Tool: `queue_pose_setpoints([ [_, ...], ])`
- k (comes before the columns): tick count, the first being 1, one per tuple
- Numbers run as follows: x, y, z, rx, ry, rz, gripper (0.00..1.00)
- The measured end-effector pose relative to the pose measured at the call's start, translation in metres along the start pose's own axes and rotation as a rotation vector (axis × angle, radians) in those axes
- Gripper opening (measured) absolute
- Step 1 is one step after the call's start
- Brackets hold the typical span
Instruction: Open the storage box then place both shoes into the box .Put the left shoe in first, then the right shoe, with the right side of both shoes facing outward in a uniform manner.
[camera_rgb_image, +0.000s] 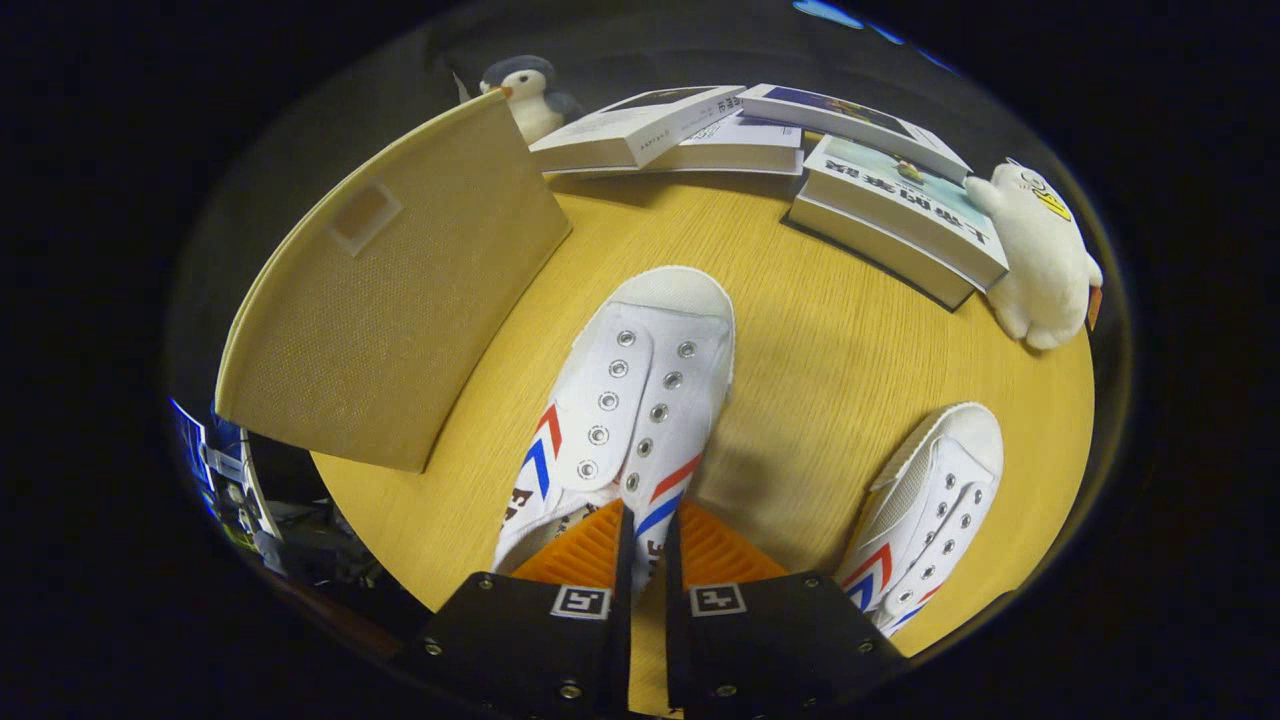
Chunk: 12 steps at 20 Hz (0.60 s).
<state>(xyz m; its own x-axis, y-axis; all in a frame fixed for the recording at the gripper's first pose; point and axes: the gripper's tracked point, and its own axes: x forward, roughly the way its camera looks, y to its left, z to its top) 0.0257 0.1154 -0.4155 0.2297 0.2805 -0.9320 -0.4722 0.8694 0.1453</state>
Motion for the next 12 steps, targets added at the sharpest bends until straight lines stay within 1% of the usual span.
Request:
queue_pose_setpoints([
  [1,0.003,-0.001,-0.002,0.044,-0.002,0.007,0.14],
  [2,0.001,0.001,-0.002,0.105,0.002,0.025,0.00],
  [5,-0.007,0.003,0.003,0.211,0.004,0.087,0.00],
  [8,-0.019,0.013,0.001,0.243,0.028,0.130,0.00],
  [11,-0.034,0.026,0.004,0.313,0.035,0.193,0.00],
  [12,-0.040,0.028,0.007,0.327,0.032,0.202,0.00],
])
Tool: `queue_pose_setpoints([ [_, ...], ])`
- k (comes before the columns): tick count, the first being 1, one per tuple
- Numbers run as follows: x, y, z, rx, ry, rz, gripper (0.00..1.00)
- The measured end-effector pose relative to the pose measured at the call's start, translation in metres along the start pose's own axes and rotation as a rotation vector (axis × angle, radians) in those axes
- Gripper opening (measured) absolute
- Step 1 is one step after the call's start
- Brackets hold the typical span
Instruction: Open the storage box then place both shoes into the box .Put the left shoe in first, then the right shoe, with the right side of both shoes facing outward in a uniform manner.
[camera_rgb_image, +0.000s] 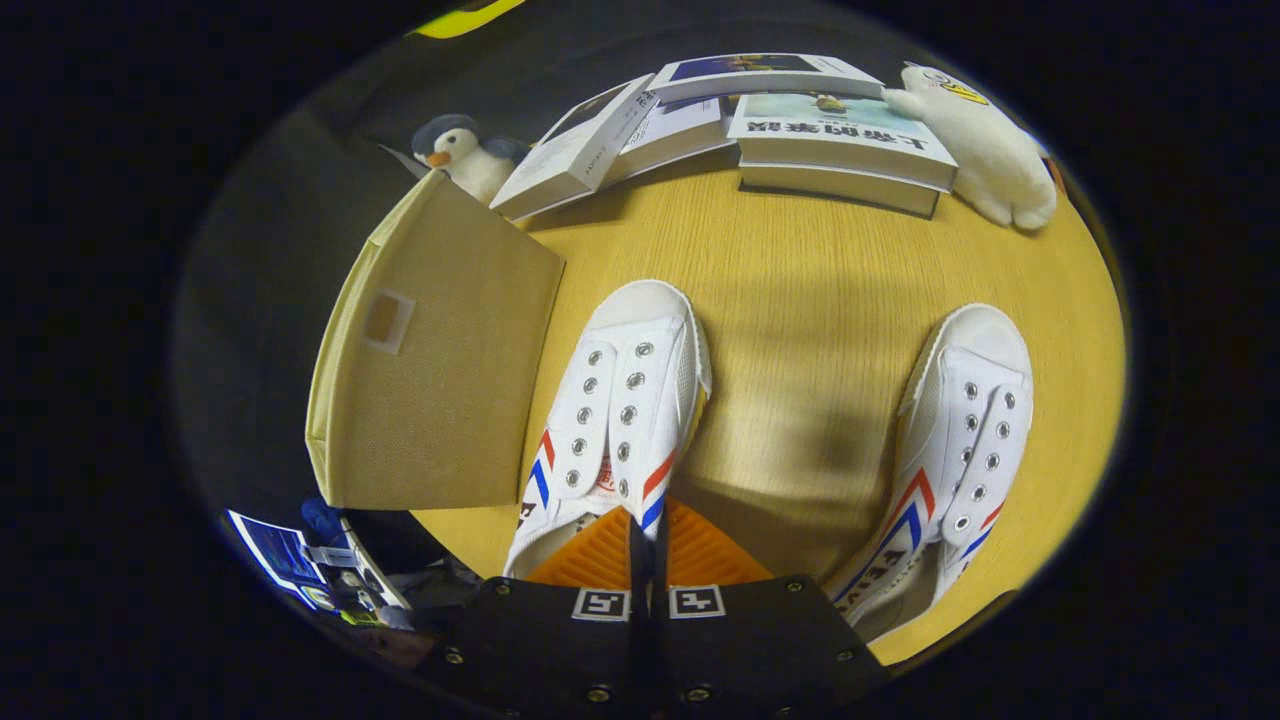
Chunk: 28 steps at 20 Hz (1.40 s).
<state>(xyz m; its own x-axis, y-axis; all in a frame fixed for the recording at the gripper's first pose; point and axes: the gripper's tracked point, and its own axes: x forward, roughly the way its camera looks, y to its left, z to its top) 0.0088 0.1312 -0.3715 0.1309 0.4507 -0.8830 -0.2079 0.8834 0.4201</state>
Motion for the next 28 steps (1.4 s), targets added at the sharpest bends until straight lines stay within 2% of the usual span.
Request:
queue_pose_setpoints([
  [7,-0.055,0.010,0.016,-0.015,-0.022,-0.109,0.00],
  [14,-0.107,0.056,0.043,-0.024,-0.079,-0.068,0.00],
  [18,-0.128,0.085,0.064,-0.108,-0.126,-0.079,0.00],
  [28,-0.117,0.183,0.098,-0.222,-0.141,0.026,0.00],
])
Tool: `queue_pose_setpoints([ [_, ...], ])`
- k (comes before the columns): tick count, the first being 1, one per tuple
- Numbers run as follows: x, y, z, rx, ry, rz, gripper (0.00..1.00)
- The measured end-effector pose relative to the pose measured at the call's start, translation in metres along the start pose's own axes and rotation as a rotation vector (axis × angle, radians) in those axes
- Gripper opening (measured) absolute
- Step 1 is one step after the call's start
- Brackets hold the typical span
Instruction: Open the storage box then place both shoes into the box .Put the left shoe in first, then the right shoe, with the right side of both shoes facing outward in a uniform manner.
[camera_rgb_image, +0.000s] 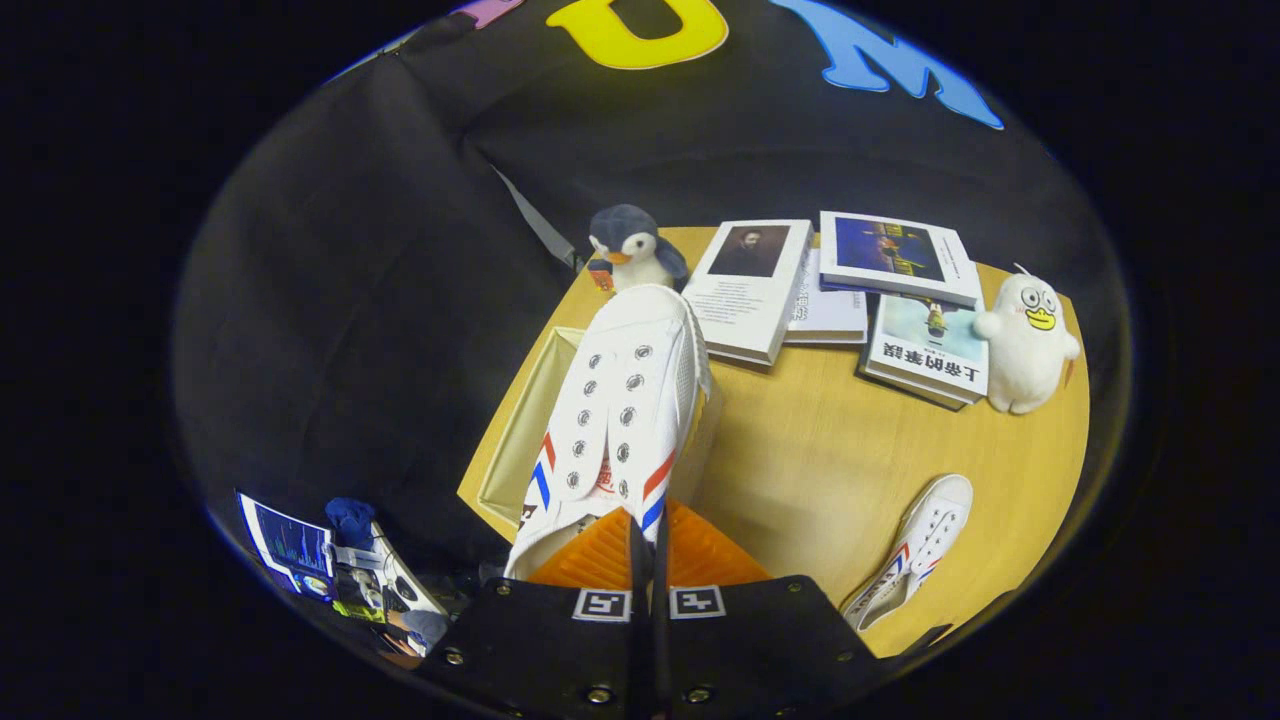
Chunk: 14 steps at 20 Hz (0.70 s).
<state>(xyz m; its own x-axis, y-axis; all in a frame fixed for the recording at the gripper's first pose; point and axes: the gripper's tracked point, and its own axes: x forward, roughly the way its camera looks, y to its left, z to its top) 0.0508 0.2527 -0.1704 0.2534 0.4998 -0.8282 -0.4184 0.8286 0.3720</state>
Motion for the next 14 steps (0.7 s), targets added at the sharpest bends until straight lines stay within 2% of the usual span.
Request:
queue_pose_setpoints([
  [4,0.028,0.029,0.009,-0.005,0.029,0.021,0.00],
  [11,0.088,0.055,-0.001,-0.019,0.123,-0.006,0.00],
  [14,0.113,0.057,-0.008,-0.042,0.165,-0.047,0.00],
])
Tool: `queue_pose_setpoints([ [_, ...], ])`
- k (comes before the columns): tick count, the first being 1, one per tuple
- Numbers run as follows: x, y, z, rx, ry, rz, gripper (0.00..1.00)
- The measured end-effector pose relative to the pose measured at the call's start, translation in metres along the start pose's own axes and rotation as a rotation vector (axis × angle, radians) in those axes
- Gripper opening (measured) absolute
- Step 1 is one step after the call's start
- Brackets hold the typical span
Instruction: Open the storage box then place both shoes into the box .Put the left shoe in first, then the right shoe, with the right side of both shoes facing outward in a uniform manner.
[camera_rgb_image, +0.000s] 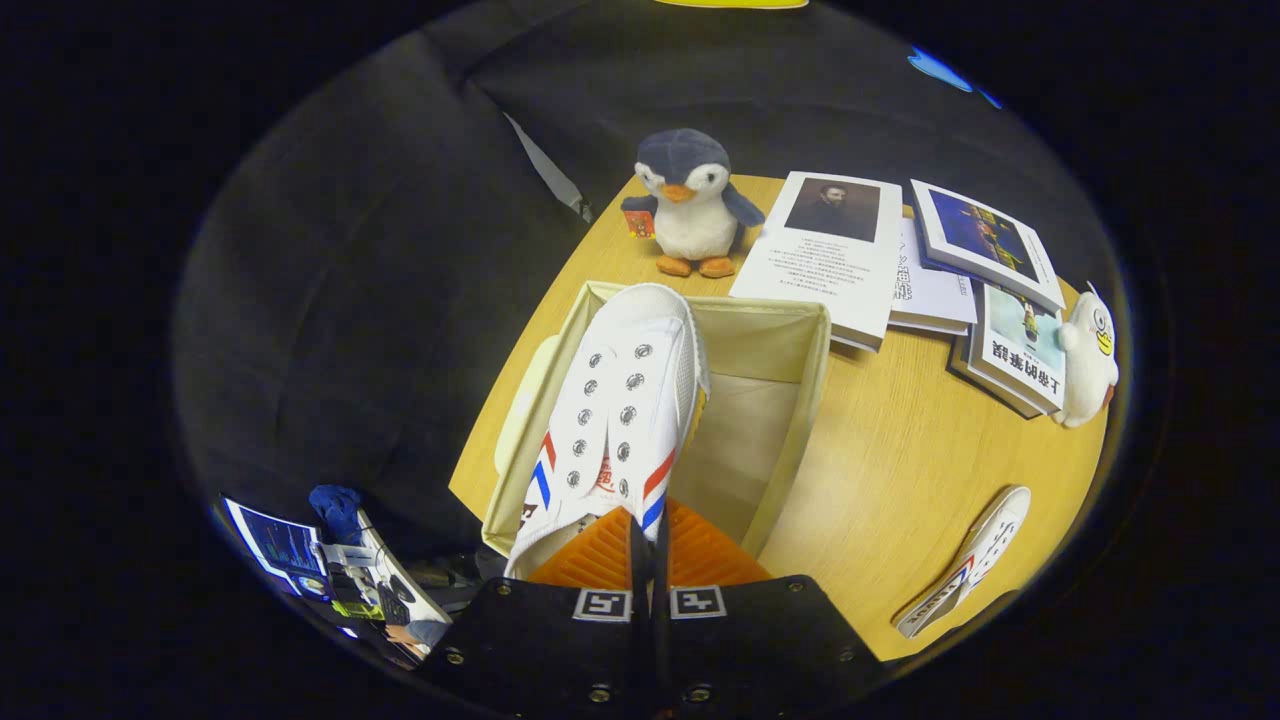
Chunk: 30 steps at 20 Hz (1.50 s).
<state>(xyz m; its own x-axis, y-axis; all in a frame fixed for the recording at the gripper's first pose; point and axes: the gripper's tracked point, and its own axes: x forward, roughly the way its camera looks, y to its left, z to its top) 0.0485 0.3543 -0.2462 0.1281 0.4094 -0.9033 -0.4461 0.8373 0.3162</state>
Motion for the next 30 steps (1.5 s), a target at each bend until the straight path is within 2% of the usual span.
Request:
queue_pose_setpoints([
  [8,0.052,0.011,0.013,-0.052,0.045,-0.063,0.00],
  [9,0.055,0.014,0.013,-0.060,0.047,-0.049,0.00],
  [10,0.060,0.033,0.015,-0.053,0.043,-0.008,0.05],
  [11,0.061,0.043,0.014,-0.049,0.048,0.031,0.14],
  [12,0.059,0.046,0.016,-0.060,0.048,0.048,0.36],
  [15,0.050,0.035,0.028,-0.098,-0.001,0.031,1.00],
  [18,0.022,0.027,0.027,-0.103,-0.043,0.039,0.99],
  [23,-0.028,-0.006,0.026,-0.028,-0.123,0.072,0.99],
  [30,-0.092,-0.081,0.005,0.043,-0.247,0.053,0.99],
])
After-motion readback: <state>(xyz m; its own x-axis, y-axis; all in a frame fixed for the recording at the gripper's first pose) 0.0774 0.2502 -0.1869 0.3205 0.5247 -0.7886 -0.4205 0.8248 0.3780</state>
